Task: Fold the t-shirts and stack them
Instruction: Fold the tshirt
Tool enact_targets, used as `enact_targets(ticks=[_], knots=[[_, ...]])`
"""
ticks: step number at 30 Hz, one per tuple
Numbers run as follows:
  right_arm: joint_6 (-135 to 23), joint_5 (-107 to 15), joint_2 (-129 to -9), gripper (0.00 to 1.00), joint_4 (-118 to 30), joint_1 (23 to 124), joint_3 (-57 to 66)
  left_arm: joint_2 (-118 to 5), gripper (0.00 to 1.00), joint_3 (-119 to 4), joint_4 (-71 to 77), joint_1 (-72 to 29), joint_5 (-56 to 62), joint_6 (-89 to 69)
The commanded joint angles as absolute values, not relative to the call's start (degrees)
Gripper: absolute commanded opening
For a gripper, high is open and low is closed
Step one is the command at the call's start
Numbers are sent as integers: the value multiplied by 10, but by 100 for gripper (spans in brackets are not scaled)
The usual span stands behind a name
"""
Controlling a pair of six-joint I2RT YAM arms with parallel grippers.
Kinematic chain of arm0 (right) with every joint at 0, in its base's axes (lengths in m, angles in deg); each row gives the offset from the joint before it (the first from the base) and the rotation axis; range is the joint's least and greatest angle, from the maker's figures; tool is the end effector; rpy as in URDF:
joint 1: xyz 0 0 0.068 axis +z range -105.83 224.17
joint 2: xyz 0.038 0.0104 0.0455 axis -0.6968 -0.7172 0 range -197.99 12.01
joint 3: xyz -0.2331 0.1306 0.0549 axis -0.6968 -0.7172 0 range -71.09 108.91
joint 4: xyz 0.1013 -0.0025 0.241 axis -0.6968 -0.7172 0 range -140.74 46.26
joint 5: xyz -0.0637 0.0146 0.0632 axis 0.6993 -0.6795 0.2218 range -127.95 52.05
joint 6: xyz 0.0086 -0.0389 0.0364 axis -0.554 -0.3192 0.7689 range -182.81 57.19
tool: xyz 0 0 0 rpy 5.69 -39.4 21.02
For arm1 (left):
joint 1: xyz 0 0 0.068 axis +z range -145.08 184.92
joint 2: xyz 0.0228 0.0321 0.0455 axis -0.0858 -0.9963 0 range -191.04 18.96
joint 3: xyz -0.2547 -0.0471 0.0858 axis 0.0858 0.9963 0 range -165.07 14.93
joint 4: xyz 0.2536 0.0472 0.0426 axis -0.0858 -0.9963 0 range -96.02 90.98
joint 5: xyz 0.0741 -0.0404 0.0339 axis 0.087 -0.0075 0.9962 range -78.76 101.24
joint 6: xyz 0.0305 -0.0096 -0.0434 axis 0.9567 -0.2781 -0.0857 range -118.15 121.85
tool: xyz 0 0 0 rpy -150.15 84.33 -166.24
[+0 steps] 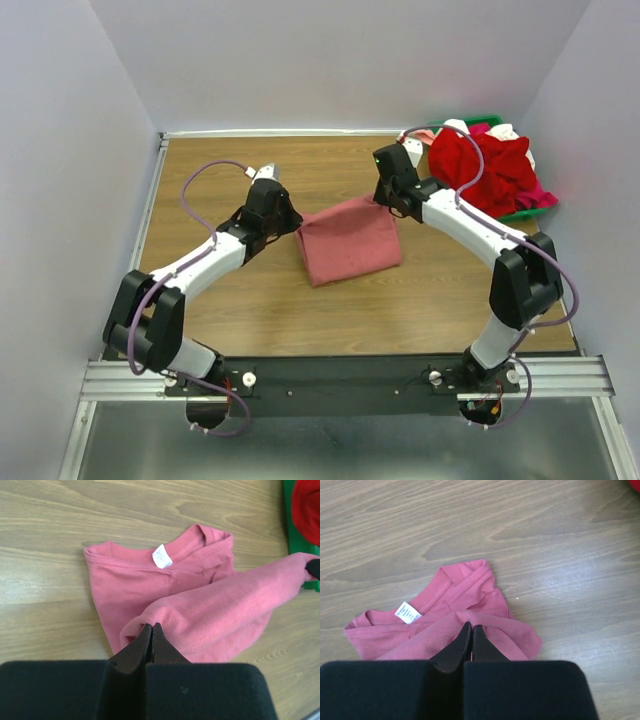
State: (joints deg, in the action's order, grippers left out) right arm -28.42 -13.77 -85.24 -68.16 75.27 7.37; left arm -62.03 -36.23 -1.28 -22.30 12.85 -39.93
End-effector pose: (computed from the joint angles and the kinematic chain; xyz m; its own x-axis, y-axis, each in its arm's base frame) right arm 0.3347 0.1849 0.2803 -0.6056 0.2365 -0.7598 0.1532 0.9716 0.1803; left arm 0.2796 -0.1426 0.2462 -0.6429 -0.4182 -0.6417 0.0105 0.8329 -0.5534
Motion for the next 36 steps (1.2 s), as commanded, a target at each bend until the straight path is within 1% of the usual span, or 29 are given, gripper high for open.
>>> enact_targets(ticks=[1, 6, 7, 9, 10, 11, 12, 13, 14, 15, 16, 21, 23, 24, 25, 26, 27, 28, 29, 31, 32, 33, 34, 36], knots=[[-292, -147, -884, 0, -667, 740, 103, -653, 0, -386, -6, -208, 127, -386], [-295, -148, -931, 1, -666, 725, 122, -707, 0, -405, 2, -189, 133, -375], [-296, -144, -939, 2, -666, 724, 127, -717, 0, -417, 4, -186, 132, -369], [-299, -142, -956, 8, -667, 717, 143, -747, 21, -436, 0, -182, 123, -356], [-301, -146, -969, 13, -667, 714, 149, -756, 37, -452, -7, -181, 120, -343], [-303, -151, -975, 16, -666, 711, 154, -763, 49, -459, -11, -181, 121, -344], [-306, -163, -980, 24, -667, 705, 170, -767, 71, -463, -14, -181, 122, -344], [-319, -174, -986, 51, -668, 703, 177, -765, 78, -469, -15, -180, 125, -346], [-326, -194, -987, 71, -667, 701, 188, -757, 91, -473, -23, -180, 130, -347], [-330, -199, -983, 94, -667, 701, 189, -750, 97, -475, -27, -180, 131, -345], [-334, -207, -978, 100, -668, 701, 188, -742, 97, -476, -35, -180, 132, -344], [-326, -276, -879, 100, -666, 701, 123, -667, 98, -434, -27, -186, 104, -353], [-312, -305, -842, 100, -665, 700, 60, -643, 98, -399, -22, -198, 103, -365], [-307, -314, -804, 100, -662, 701, 35, -635, 98, -386, -19, -203, 103, -368], [-296, -324, -784, 100, -654, 701, -23, -629, 98, -362, -11, -207, 104, -372], [-288, -342, -764, 100, -645, 701, -54, -620, 98, -350, -8, -219, 104, -380], [-281, -353, -714, 100, -633, 701, -85, -617, 98, -339, -5, -222, 104, -383], [-265, -363, -691, 100, -597, 701, -123, -616, 98, -325, -3, -228, 106, -385], [-256, -371, -661, 100, -579, 701, -187, -613, 98, -319, -3, -231, 107, -386], [-234, -376, -613, 100, -554, 701, -247, -608, 98, -306, -2, -245, 107, -395], [-223, -375, -562, 100, -535, 702, -271, -610, 98, -292, -1, -248, 129, -396], [-204, -373, -539, 100, -526, 702, -320, -610, 98, -286, 5, -251, 133, -402], [-196, -371, -492, 100, -511, 701, -340, -612, 98, -276, 7, -252, 137, -404], [-181, -369, -450, 100, -489, 701, -393, -624, 98, -270, 23, -253, 139, -404]])
